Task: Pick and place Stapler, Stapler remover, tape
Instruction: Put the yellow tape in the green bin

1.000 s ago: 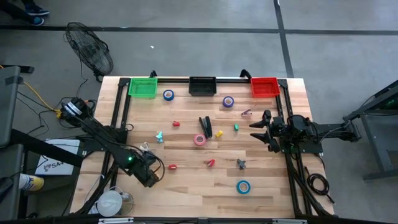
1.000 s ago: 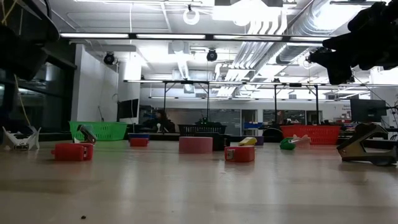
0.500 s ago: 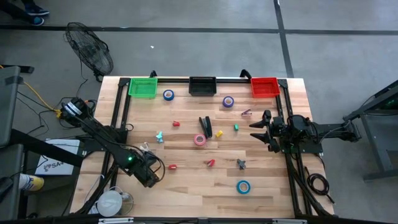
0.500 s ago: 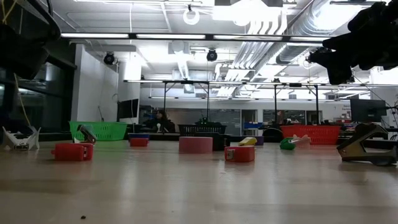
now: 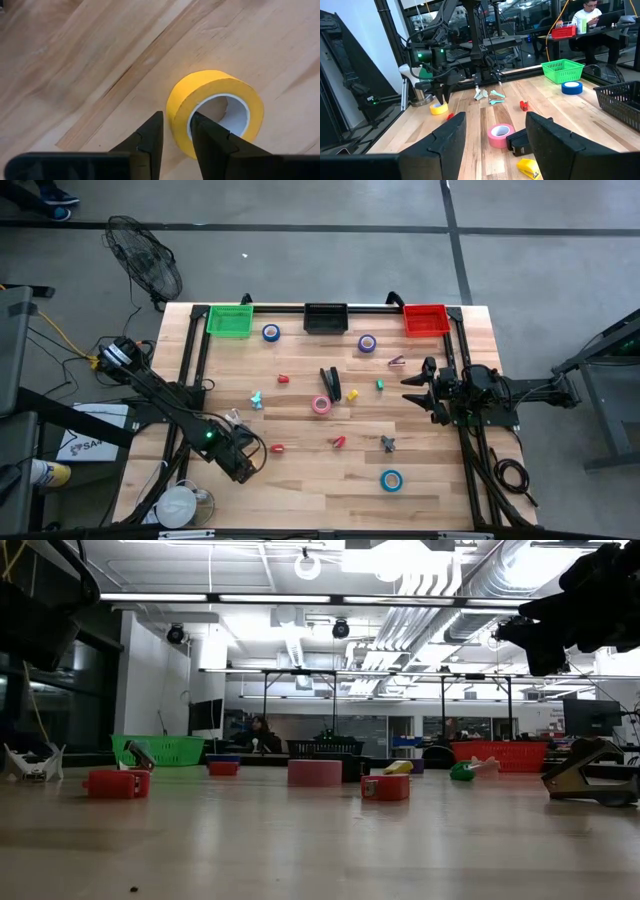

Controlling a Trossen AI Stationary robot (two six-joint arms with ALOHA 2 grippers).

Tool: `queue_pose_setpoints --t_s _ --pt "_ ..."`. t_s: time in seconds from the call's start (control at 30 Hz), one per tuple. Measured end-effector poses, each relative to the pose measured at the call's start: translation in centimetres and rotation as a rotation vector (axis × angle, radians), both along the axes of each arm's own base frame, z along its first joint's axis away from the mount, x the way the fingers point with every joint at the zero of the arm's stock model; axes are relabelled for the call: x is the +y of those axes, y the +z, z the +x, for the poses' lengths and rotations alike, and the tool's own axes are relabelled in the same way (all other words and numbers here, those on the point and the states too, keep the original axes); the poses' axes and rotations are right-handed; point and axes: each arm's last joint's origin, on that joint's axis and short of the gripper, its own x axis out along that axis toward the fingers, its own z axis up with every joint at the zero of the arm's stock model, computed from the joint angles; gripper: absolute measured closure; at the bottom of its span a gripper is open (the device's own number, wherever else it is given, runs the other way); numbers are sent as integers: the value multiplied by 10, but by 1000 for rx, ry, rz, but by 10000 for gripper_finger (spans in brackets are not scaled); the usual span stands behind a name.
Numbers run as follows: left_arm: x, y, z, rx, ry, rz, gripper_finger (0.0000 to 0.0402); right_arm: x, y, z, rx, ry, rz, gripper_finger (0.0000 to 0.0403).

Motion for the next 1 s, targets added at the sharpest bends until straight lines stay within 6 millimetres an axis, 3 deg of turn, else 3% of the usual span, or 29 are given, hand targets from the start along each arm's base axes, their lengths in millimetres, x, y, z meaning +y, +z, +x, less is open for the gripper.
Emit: queue_pose_setpoints --t_s 0.13,0.3,0.63,0.83,1.0 --pt "0 0 0 1 0 1 323 0 0 0 0 0 0 205" --pt "0 0 0 0 -15 5 379 0 0 0 0 0 0 205" --pt "4 3 4 -20 -20 32 380 0 0 0 0 0 0 206" --pt "26 35 28 -23 -38 128 380 0 0 0 0 0 0 205" --pt "58 81 47 18 -63 291 380 0 0 0 0 0 0 205"
